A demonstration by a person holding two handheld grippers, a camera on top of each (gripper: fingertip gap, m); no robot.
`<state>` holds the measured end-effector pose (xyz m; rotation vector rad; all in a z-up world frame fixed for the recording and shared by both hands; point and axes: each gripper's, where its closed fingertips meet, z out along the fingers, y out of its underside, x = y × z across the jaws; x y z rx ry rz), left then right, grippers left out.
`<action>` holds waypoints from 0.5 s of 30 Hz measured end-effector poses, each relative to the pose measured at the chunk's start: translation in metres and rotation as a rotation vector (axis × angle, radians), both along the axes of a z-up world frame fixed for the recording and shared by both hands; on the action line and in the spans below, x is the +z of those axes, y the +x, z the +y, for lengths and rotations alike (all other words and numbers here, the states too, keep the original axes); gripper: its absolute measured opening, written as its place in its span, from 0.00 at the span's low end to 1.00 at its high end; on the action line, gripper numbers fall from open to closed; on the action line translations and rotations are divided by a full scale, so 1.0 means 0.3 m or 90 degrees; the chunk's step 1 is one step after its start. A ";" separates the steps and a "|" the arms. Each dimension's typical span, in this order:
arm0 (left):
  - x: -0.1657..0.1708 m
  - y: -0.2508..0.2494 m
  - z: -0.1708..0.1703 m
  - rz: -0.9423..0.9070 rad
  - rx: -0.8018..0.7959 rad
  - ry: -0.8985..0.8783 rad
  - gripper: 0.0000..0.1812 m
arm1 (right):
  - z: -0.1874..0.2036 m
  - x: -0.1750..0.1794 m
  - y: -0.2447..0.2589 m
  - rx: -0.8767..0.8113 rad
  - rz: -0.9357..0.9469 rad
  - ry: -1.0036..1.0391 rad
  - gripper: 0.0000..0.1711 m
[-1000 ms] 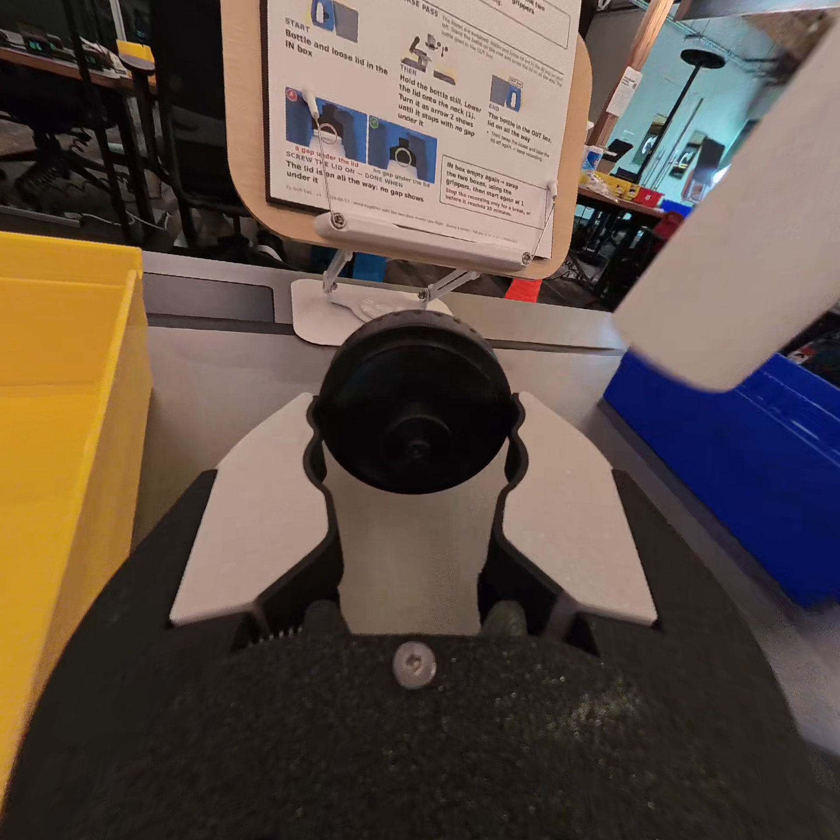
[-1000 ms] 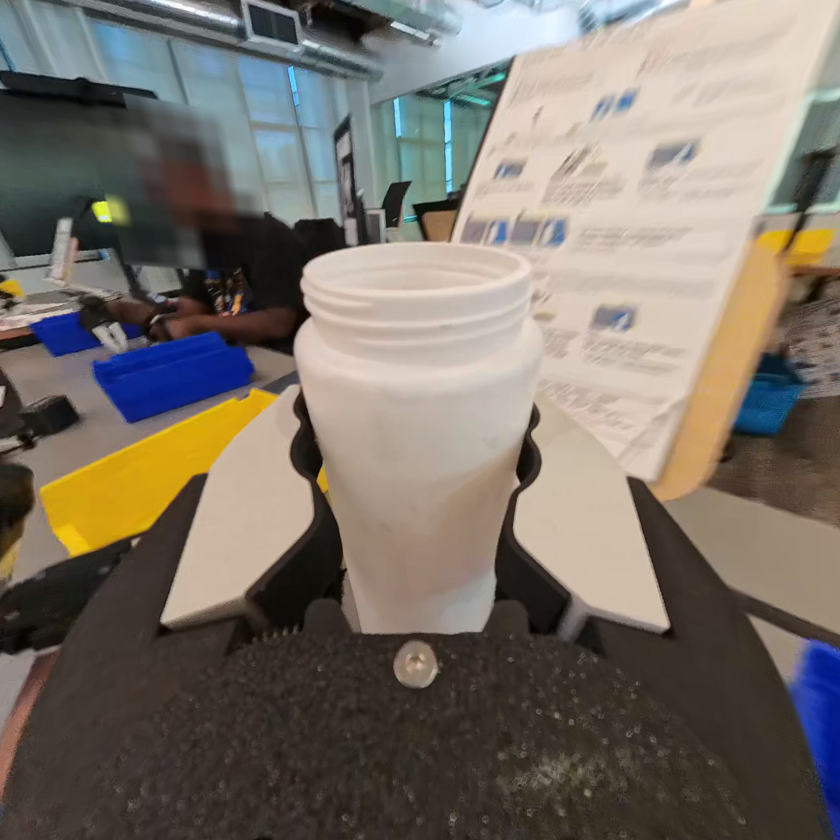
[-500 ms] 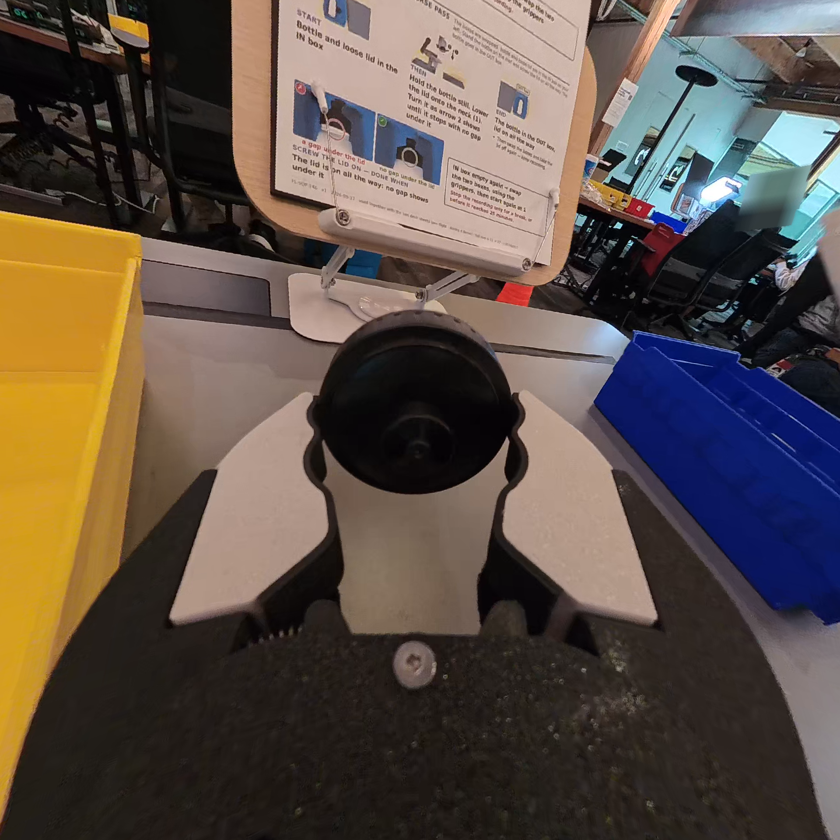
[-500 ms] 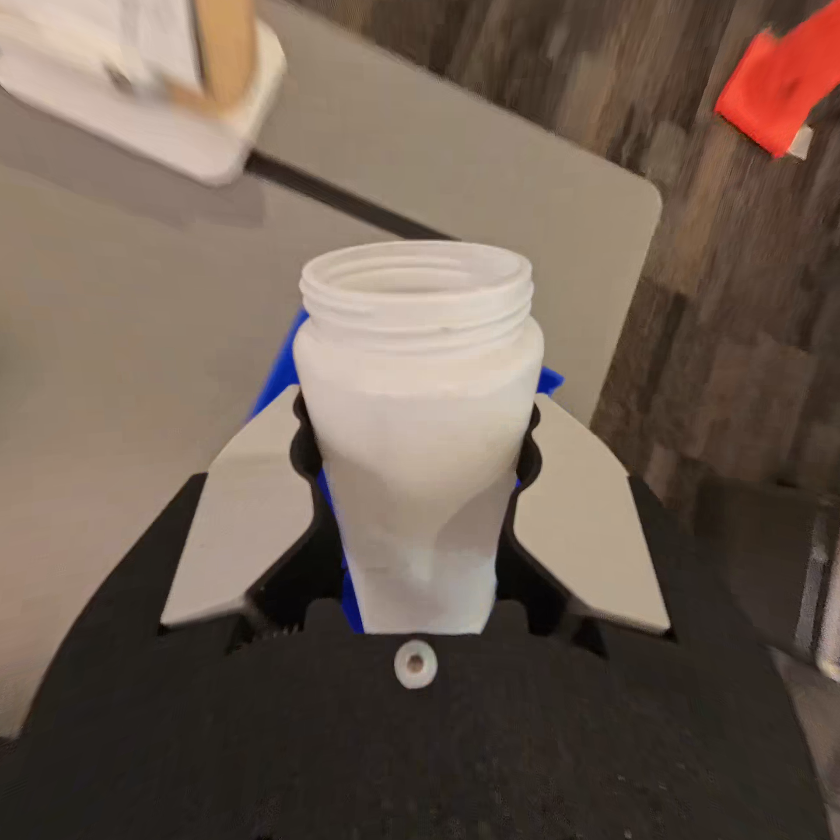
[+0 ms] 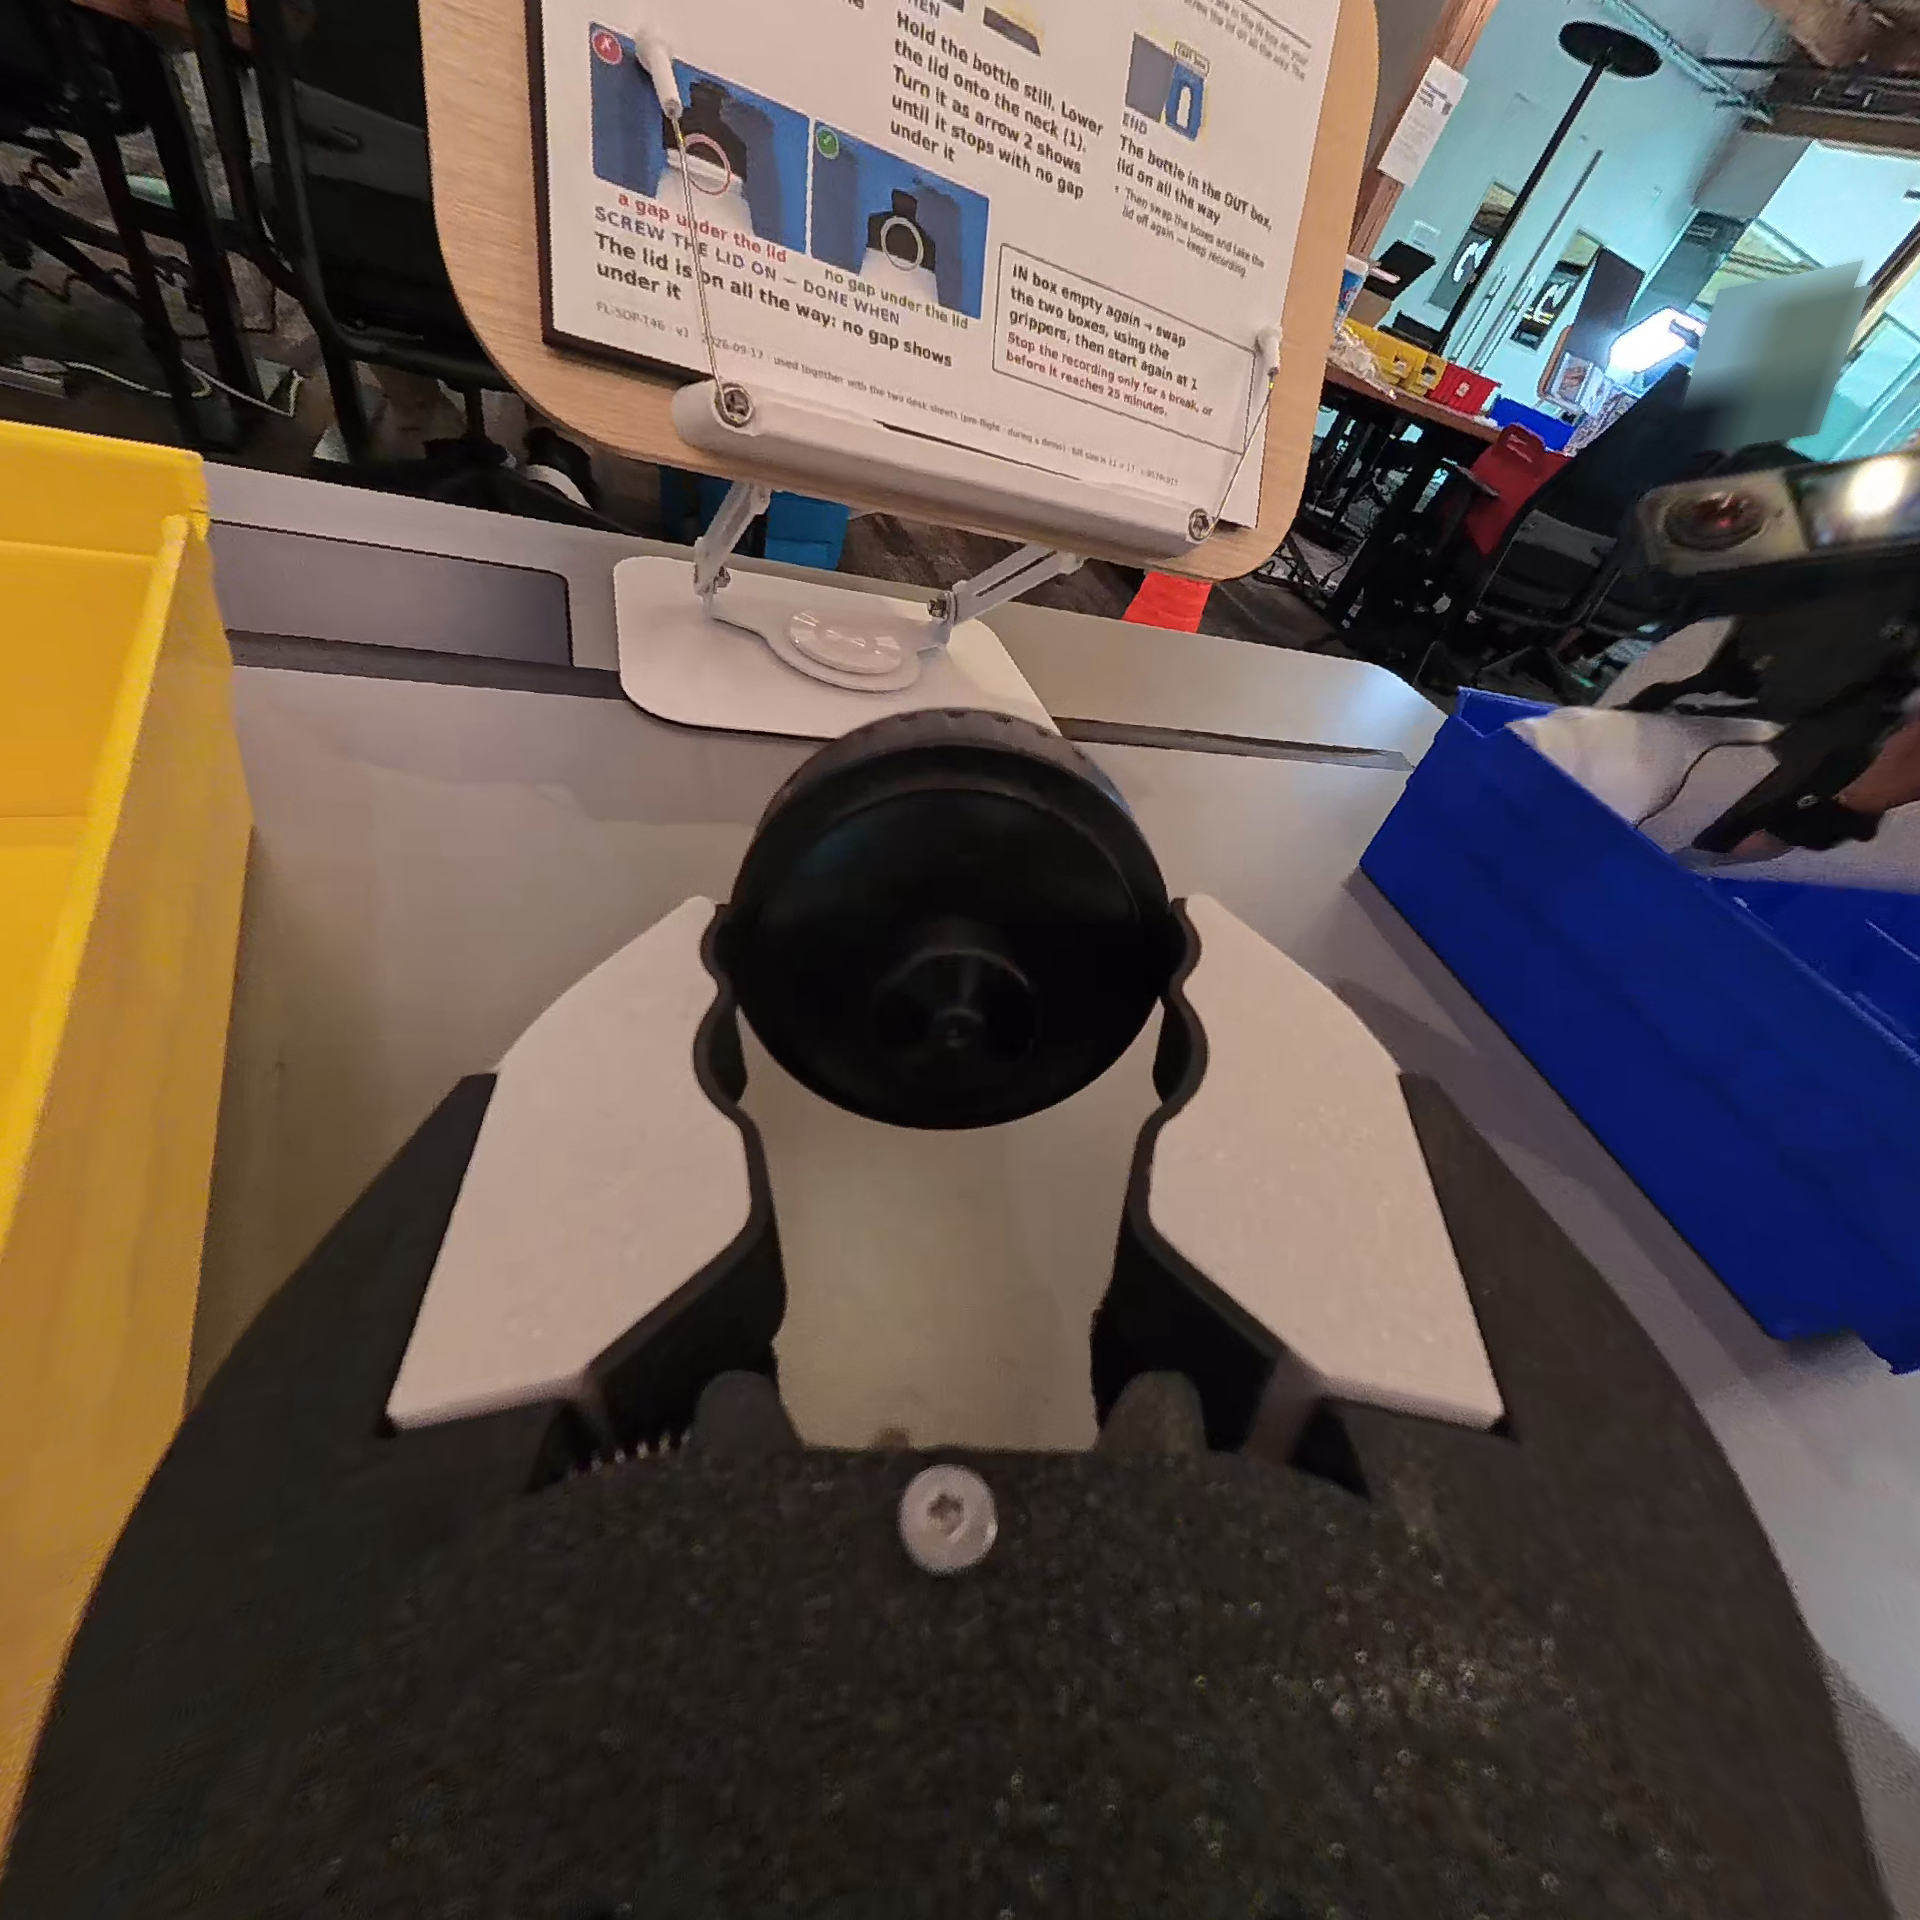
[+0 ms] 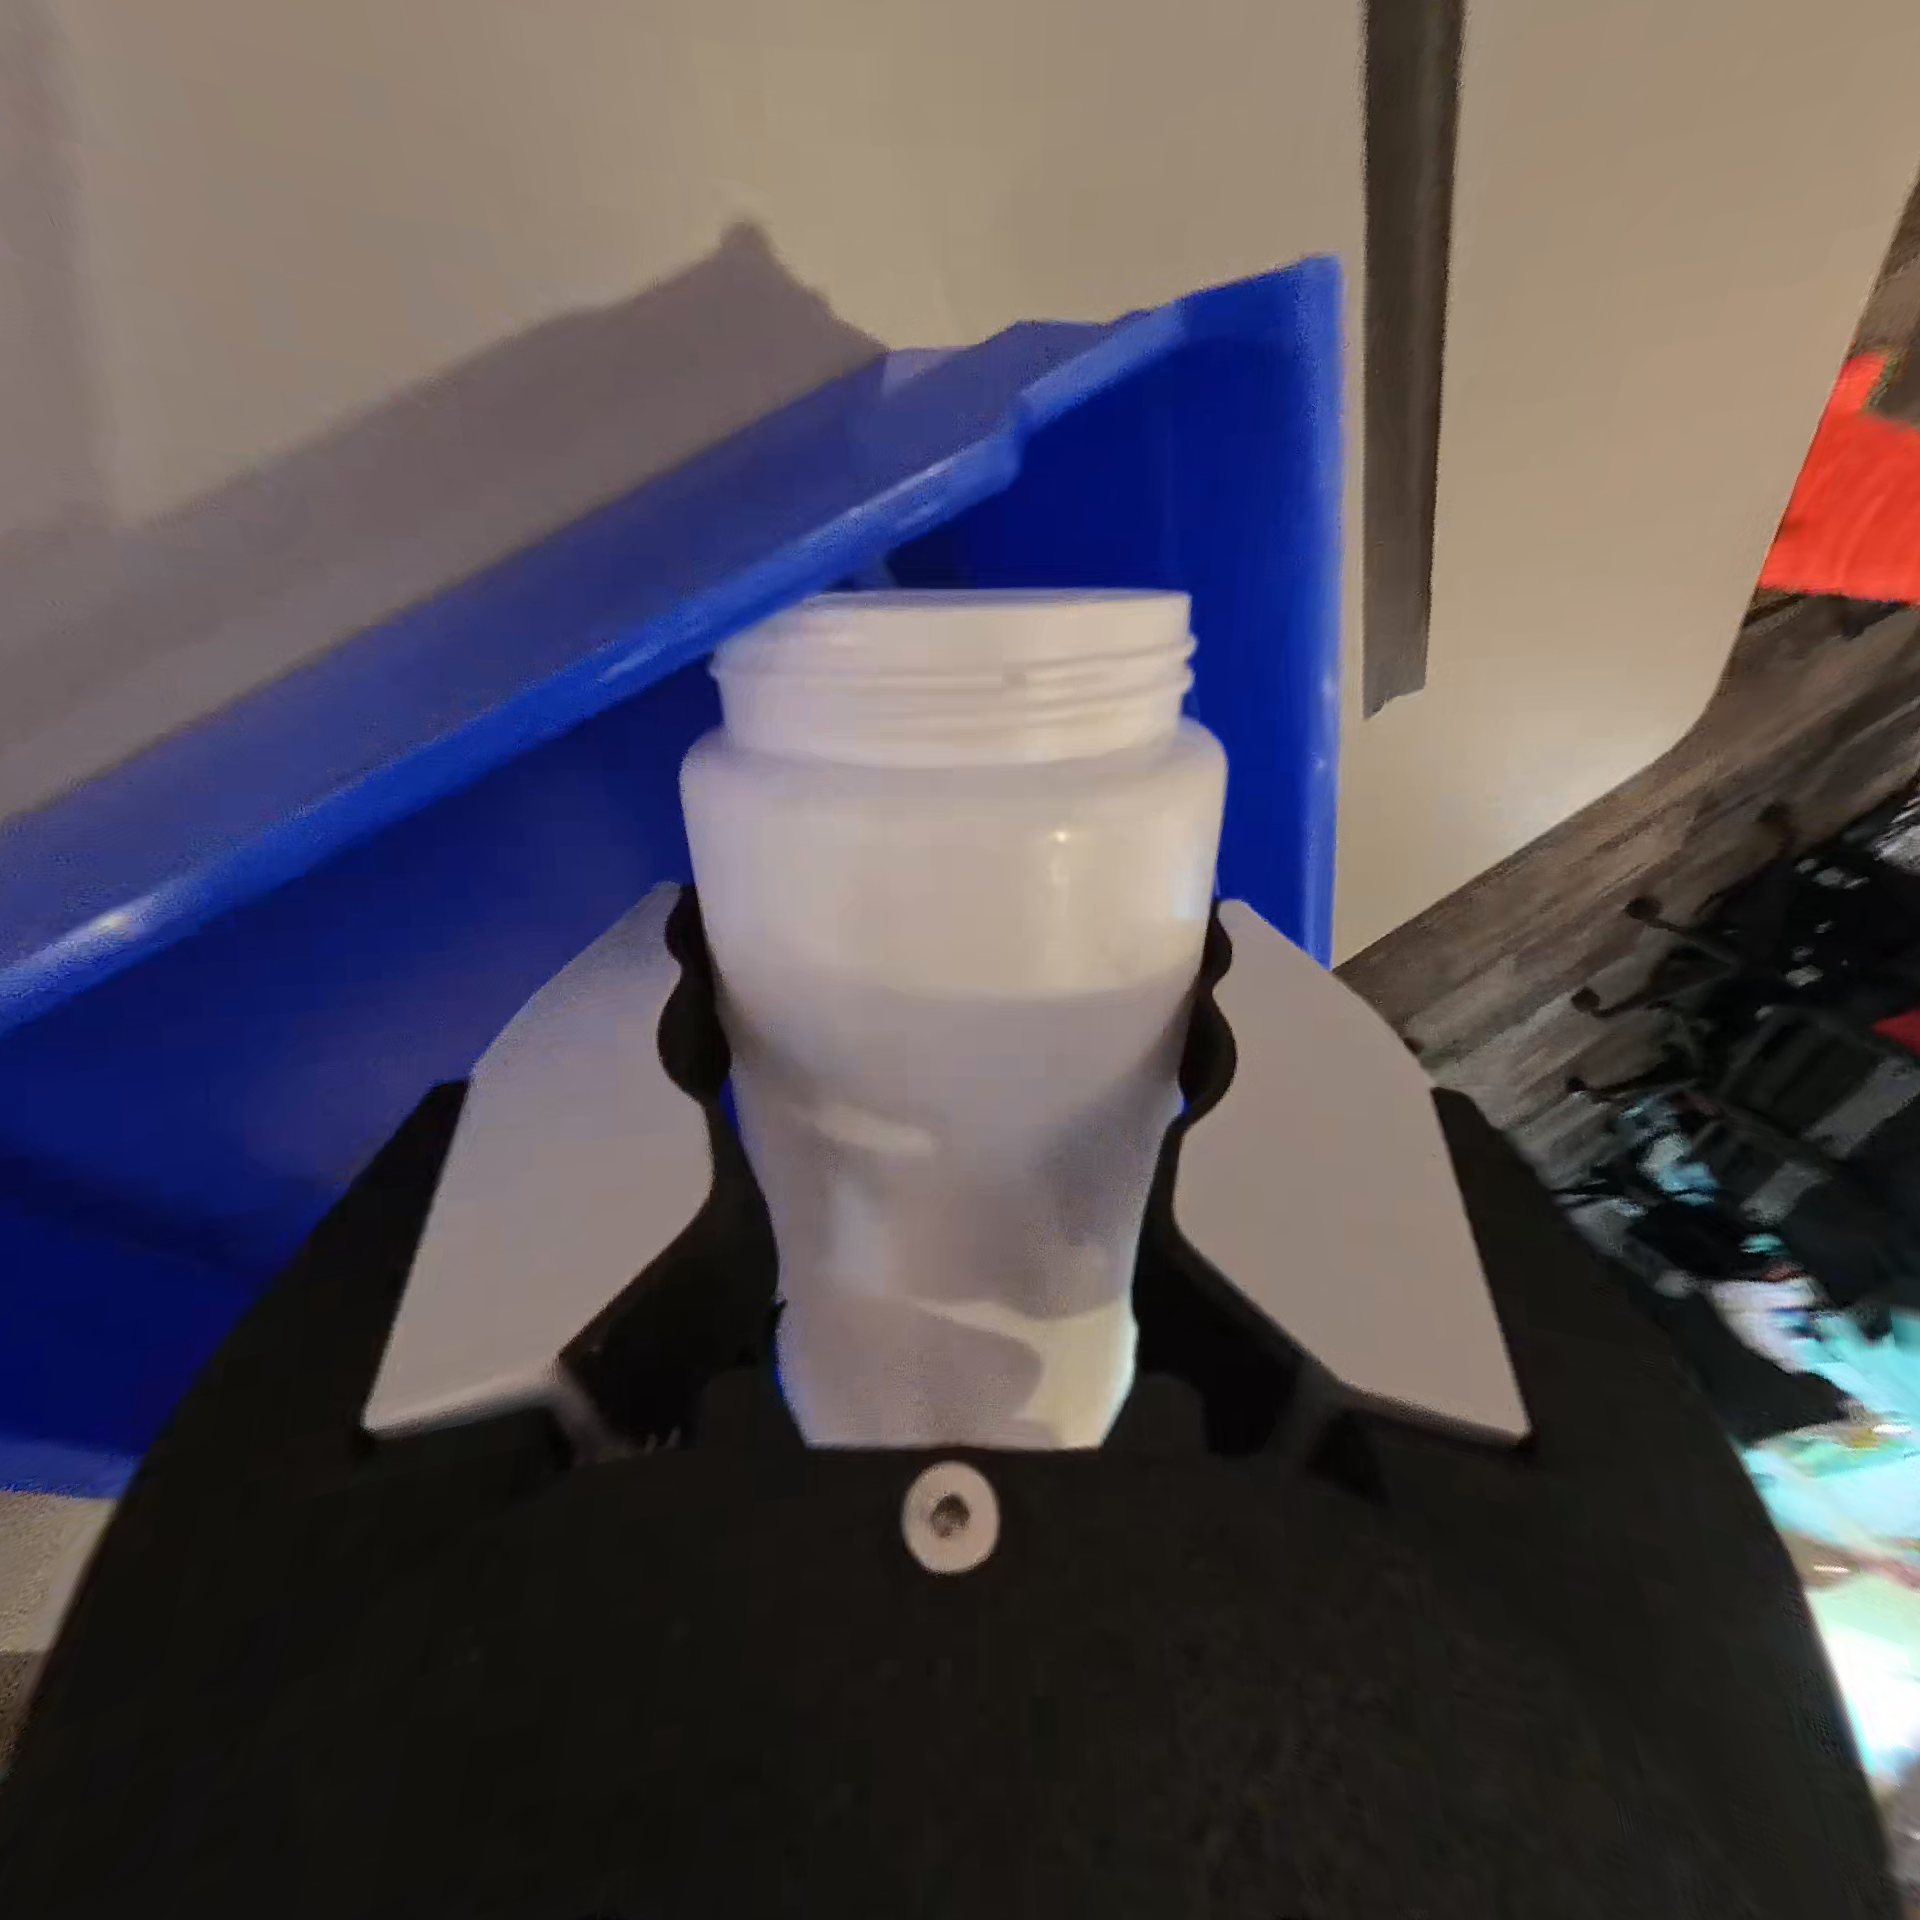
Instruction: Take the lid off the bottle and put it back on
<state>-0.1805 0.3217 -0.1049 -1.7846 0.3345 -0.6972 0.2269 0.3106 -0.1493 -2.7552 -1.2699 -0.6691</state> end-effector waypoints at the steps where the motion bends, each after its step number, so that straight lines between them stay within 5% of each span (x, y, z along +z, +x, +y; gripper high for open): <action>1: 0.000 0.003 -0.002 0.001 -0.003 -0.001 0.43 | 0.004 -0.017 0.011 0.034 -0.022 -0.008 0.51; 9: -0.021 0.014 -0.006 0.020 -0.015 -0.009 0.43 | 0.025 -0.101 -0.004 0.257 -0.153 -0.027 0.51; 15: -0.038 0.016 0.000 0.012 -0.023 -0.033 0.43 | 0.027 0.349 -0.129 0.239 -0.133 0.197 0.56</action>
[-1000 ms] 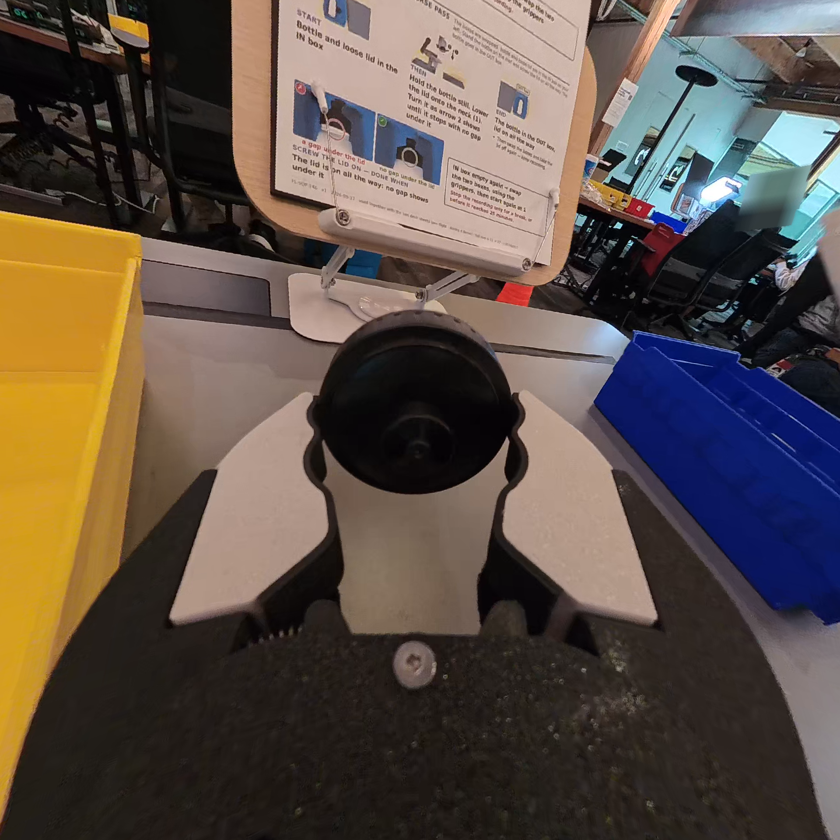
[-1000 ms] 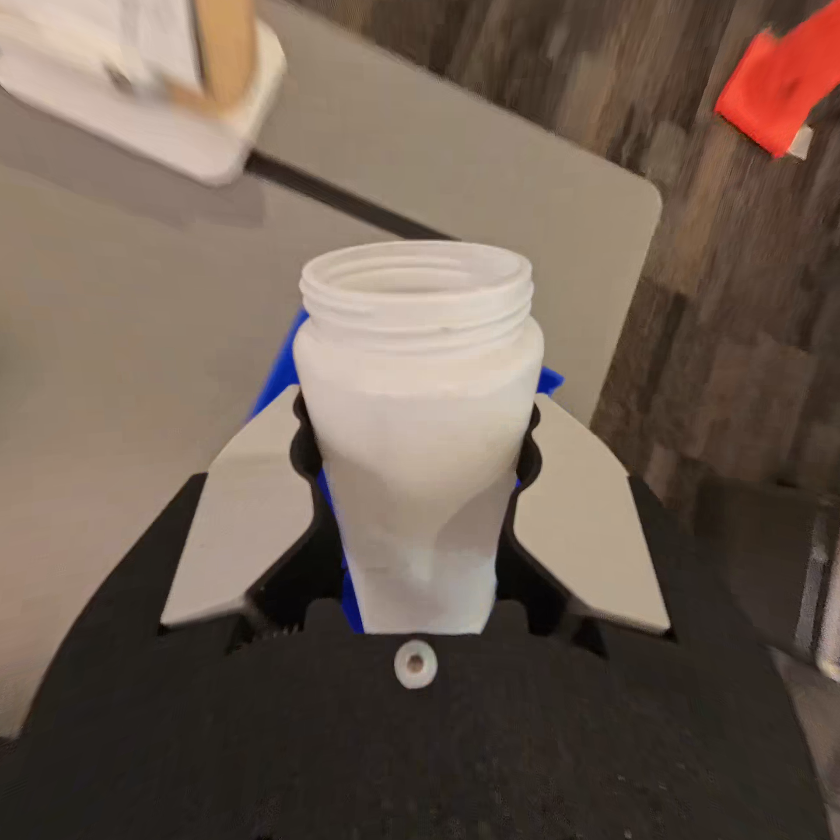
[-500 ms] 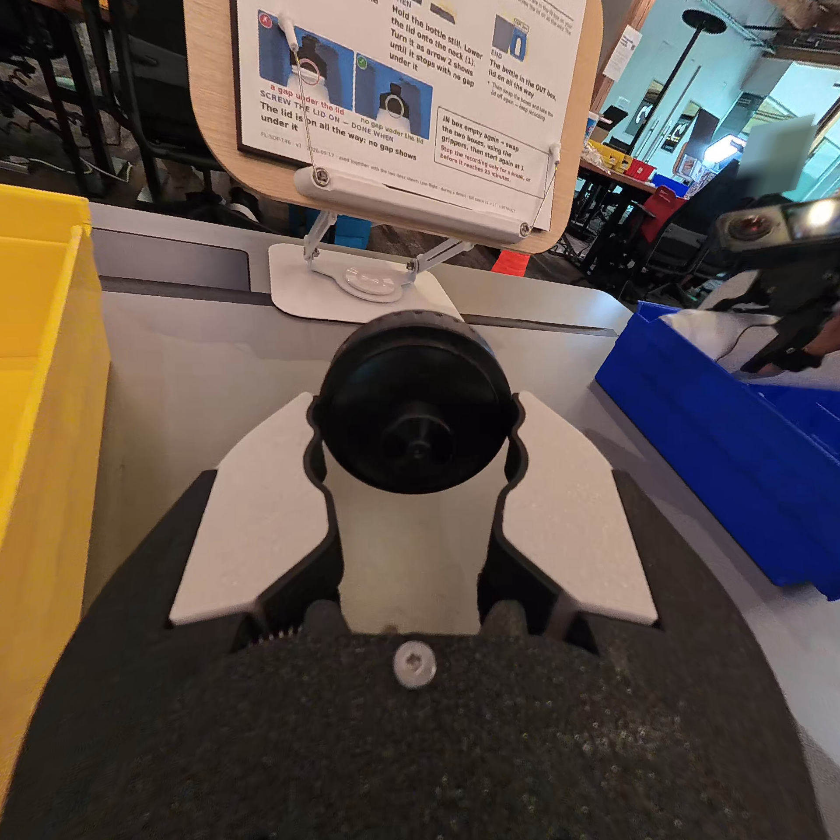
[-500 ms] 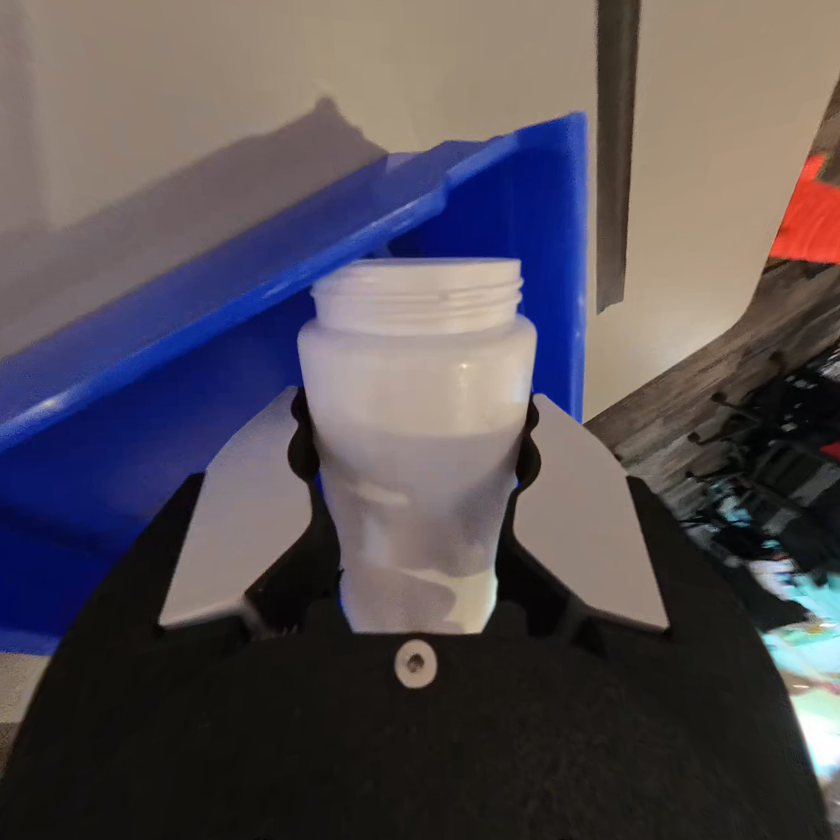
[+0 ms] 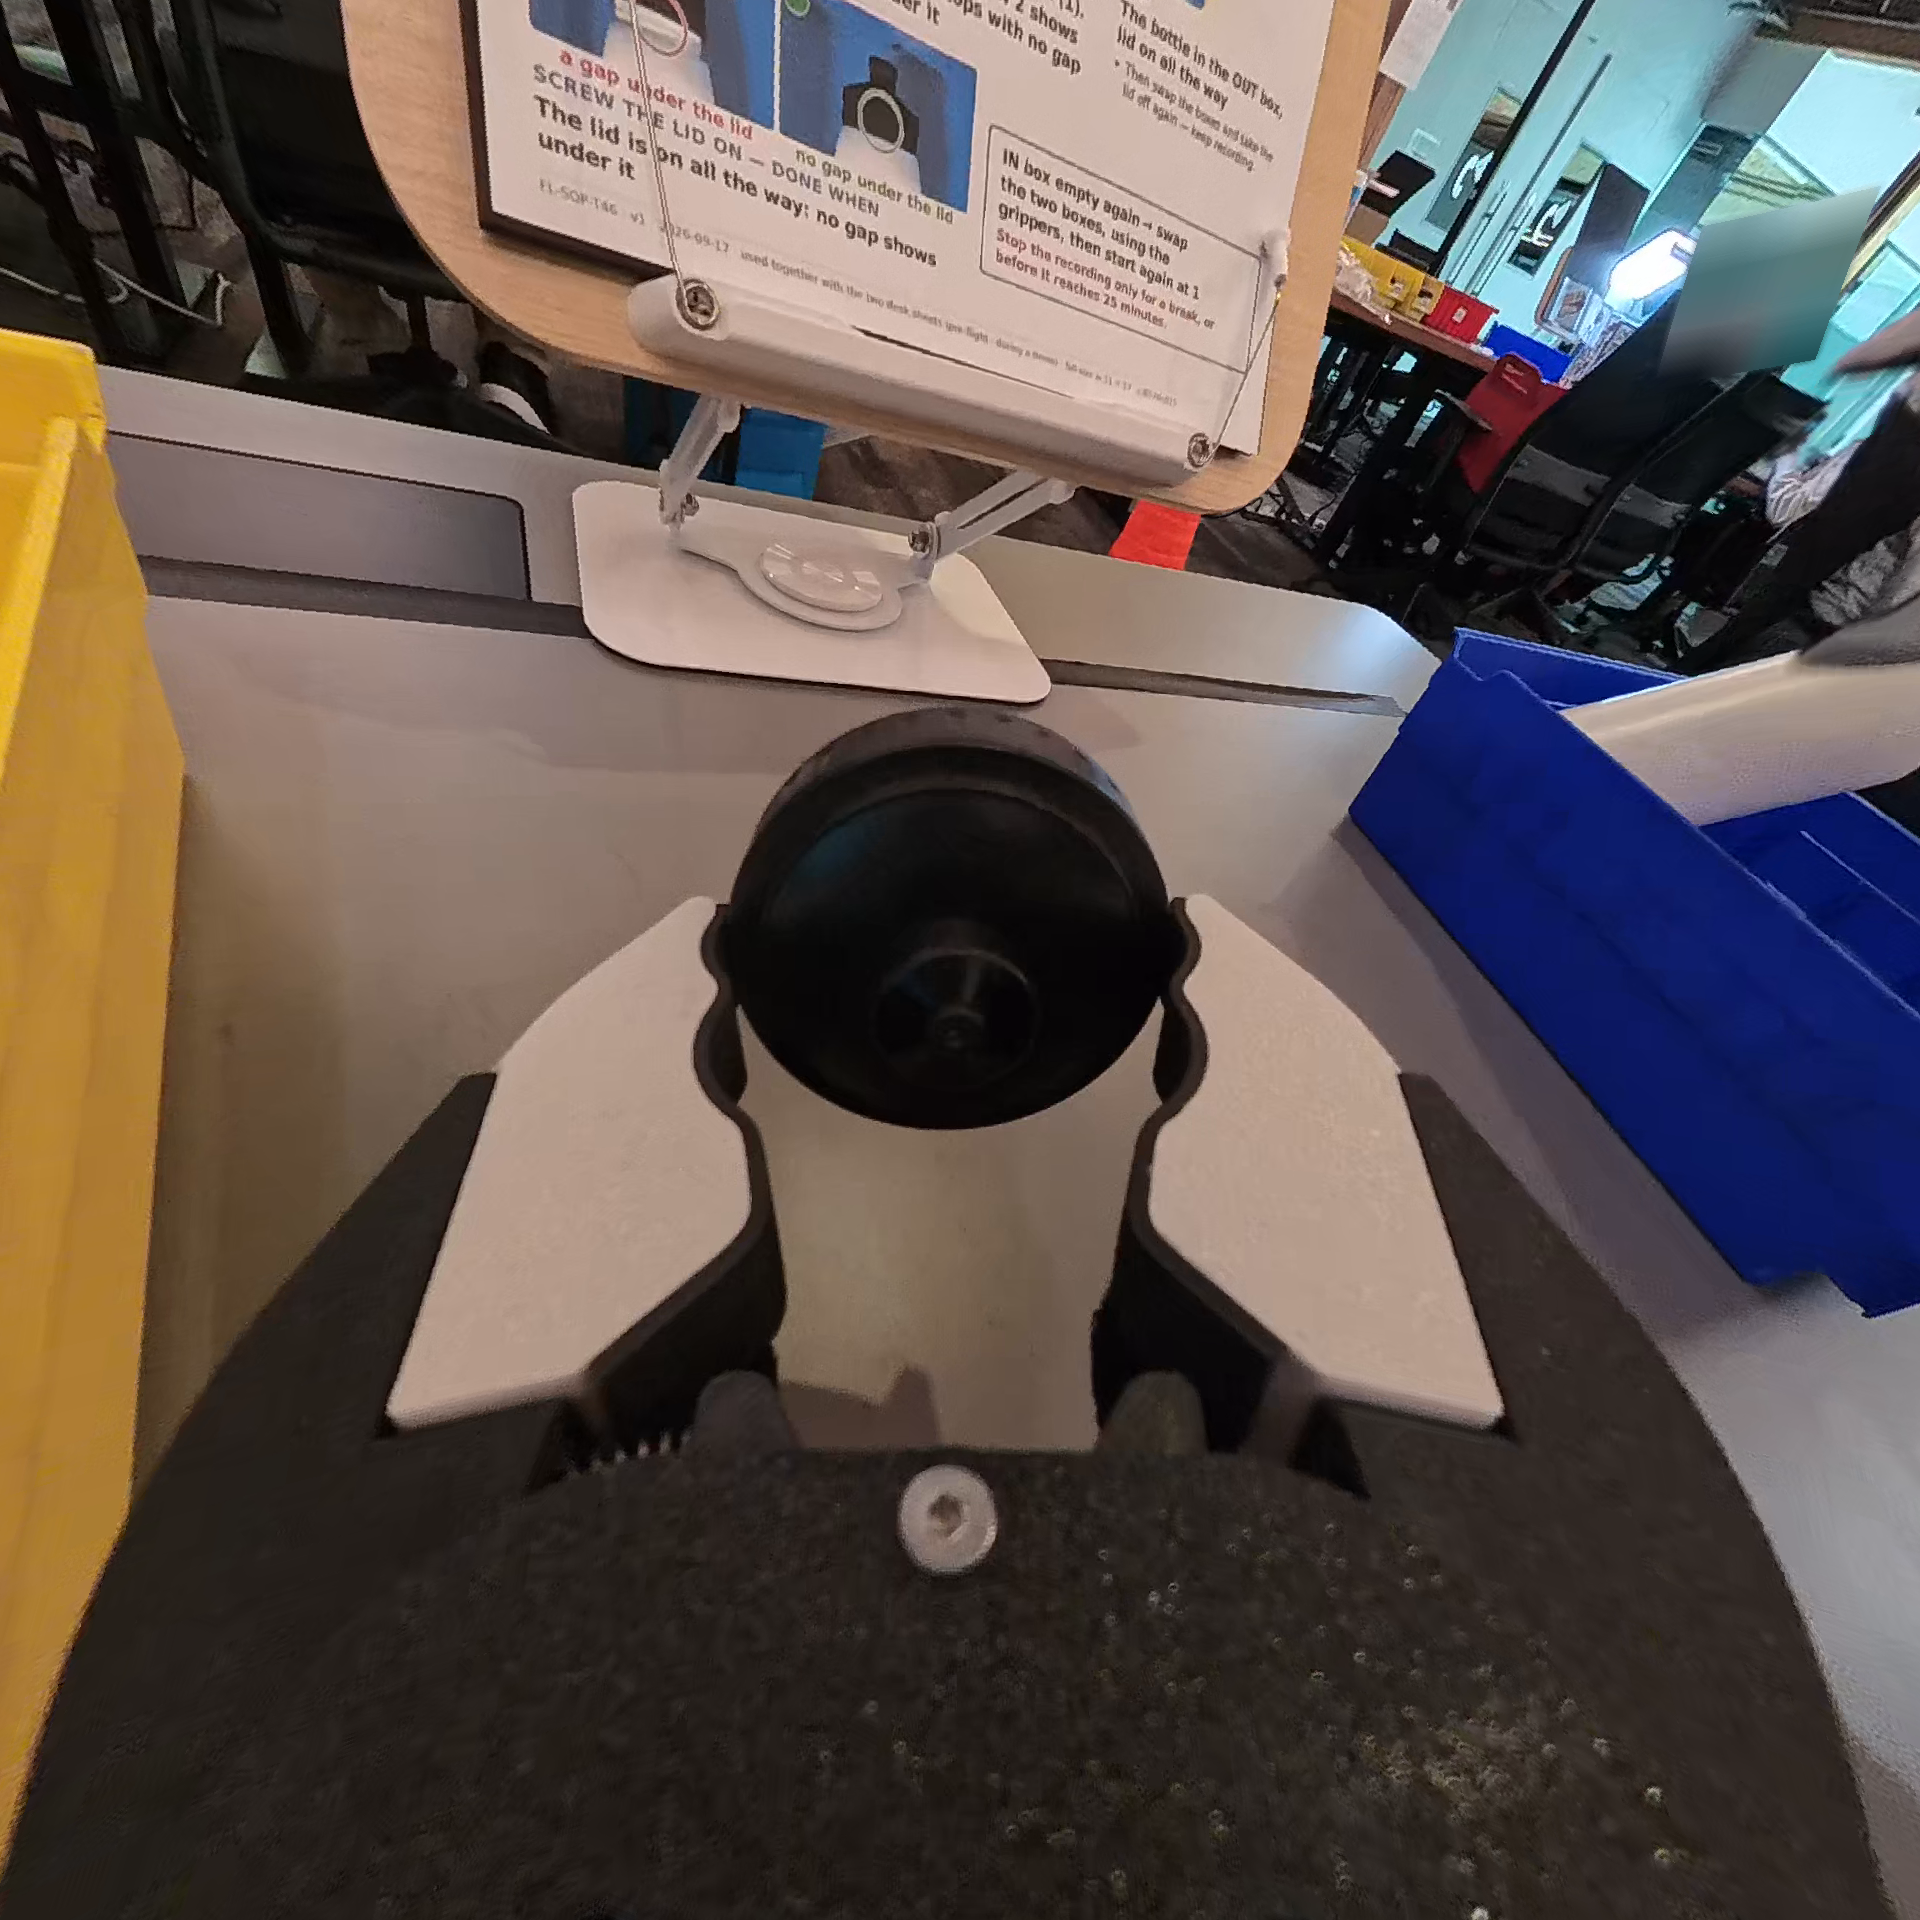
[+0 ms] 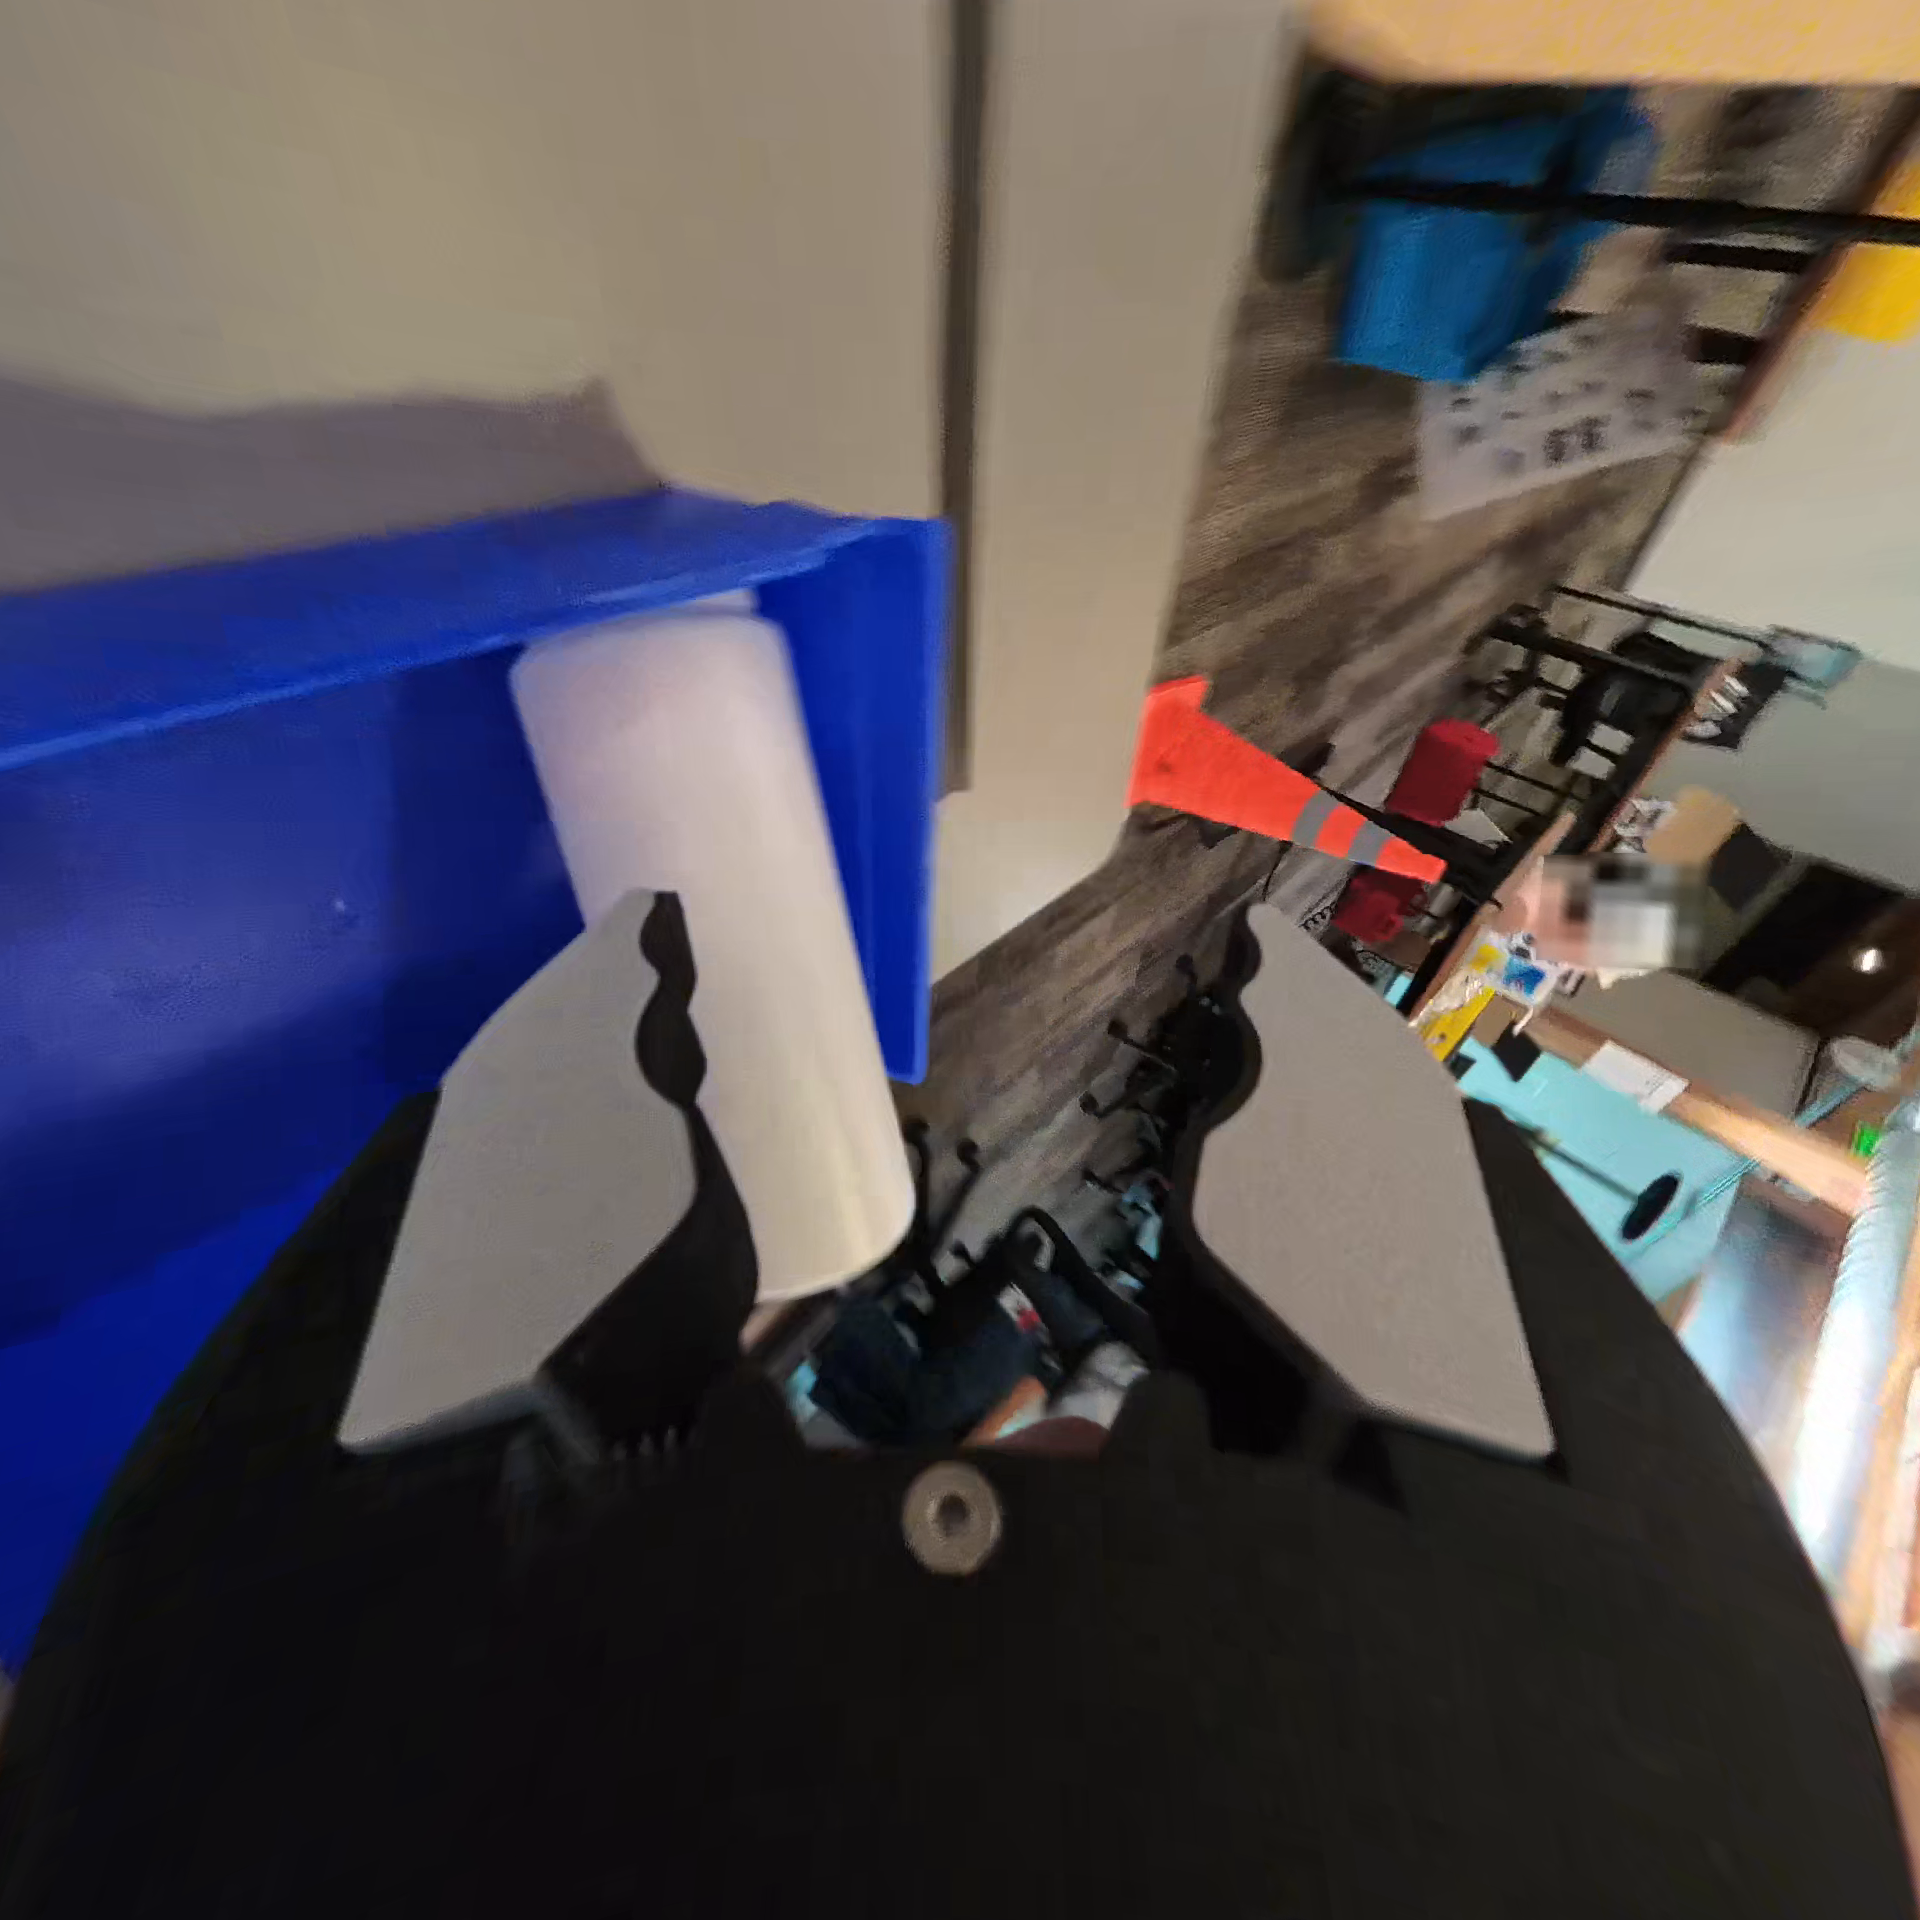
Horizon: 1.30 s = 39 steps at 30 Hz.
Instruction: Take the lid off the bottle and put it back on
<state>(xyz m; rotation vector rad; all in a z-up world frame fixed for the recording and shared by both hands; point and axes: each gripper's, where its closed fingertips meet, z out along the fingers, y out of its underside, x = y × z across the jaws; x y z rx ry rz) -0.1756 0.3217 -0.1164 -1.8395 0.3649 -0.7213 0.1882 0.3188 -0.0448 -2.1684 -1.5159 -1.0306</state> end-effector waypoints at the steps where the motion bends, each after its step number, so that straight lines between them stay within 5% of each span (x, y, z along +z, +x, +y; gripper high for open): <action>1: 0.001 -0.001 0.000 0.000 0.000 0.002 0.43 | -0.022 0.089 -0.026 -0.011 0.049 0.056 0.55; 5: 0.007 -0.006 0.002 0.007 0.007 0.011 0.43 | -0.215 0.248 -0.220 -0.065 0.423 0.166 0.52; 9: -0.002 -0.004 0.001 0.014 0.005 0.009 0.43 | -0.494 0.133 -0.612 0.052 0.974 0.070 0.43; 11: 0.002 0.000 -0.002 0.015 0.001 0.013 0.43 | -0.593 -0.006 -0.722 0.065 1.096 0.041 0.35; 16: -0.007 0.030 -0.016 0.042 -0.023 0.017 0.43 | -0.692 -0.282 -0.786 -0.010 1.044 0.067 0.42; 22: -0.028 0.085 -0.057 0.058 -0.101 -0.024 0.43 | -0.653 -0.250 -0.760 0.065 0.913 0.176 0.45; 25: -0.059 0.114 -0.104 0.091 -0.190 -0.155 0.43 | -0.599 -0.247 -0.766 0.110 0.846 0.207 0.47; 29: 0.039 0.124 -0.205 0.162 -0.372 -0.304 0.43 | -0.483 -0.239 -0.803 0.176 0.774 0.223 0.48; 33: 0.132 0.080 -0.287 0.372 -0.554 -0.176 0.43 | -0.414 -0.231 -0.918 0.216 0.856 0.124 0.45; 39: 0.129 0.023 -0.415 0.489 -0.762 -0.067 0.43 | -0.396 -0.125 -1.023 0.292 0.931 0.061 0.48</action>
